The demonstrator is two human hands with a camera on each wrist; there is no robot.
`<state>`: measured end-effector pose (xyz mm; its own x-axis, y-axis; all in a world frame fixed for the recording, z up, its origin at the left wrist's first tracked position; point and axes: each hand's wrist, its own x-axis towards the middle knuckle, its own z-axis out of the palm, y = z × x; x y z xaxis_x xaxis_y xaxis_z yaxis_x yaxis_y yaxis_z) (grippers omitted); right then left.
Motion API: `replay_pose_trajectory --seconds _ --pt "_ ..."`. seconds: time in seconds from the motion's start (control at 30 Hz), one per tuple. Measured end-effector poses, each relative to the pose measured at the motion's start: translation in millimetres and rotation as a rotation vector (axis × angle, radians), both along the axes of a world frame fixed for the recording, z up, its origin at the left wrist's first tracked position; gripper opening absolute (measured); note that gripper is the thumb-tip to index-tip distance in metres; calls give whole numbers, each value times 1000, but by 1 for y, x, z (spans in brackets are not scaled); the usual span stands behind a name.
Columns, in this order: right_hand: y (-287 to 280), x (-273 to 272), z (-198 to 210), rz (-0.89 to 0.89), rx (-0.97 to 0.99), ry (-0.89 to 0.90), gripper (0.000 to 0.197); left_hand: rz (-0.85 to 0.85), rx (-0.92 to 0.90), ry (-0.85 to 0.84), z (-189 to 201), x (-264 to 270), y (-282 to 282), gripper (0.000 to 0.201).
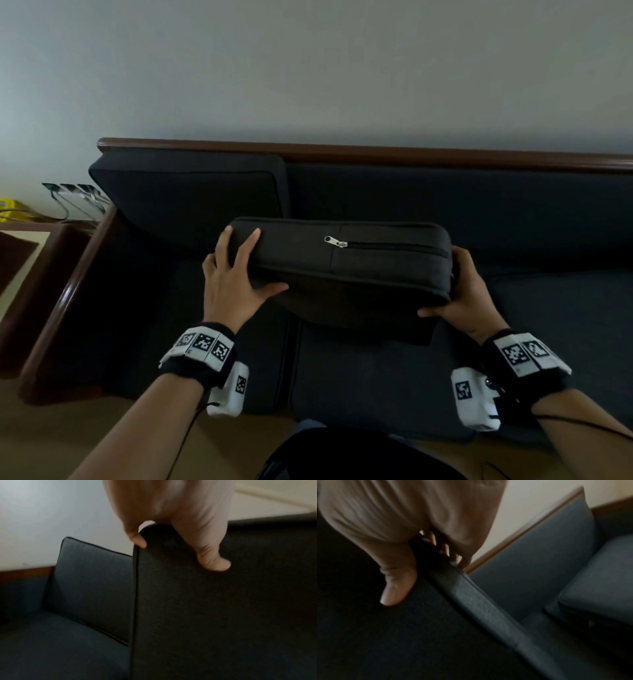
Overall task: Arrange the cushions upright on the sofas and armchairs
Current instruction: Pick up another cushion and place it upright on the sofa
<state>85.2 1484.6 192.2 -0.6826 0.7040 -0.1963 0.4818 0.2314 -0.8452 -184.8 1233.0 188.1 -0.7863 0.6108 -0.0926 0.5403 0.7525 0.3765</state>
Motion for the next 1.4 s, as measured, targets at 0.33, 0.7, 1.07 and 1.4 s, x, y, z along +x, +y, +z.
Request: replay_pose_trajectory --seconds 0.33,0.7,1.07,1.4 --pt "18 27 38 -141 220 -361 124 -23 -3 9 14 62 69 101" --pt "-10 -80 57 357 623 -674 128 -168 175 -24 49 105 94 88" --pt "-6 2 57 106 587 -460 117 -364 141 -369 16 67 65 131" --pt "4 100 46 -91 572 -268 114 -759 8 -355 -22 93 134 114"
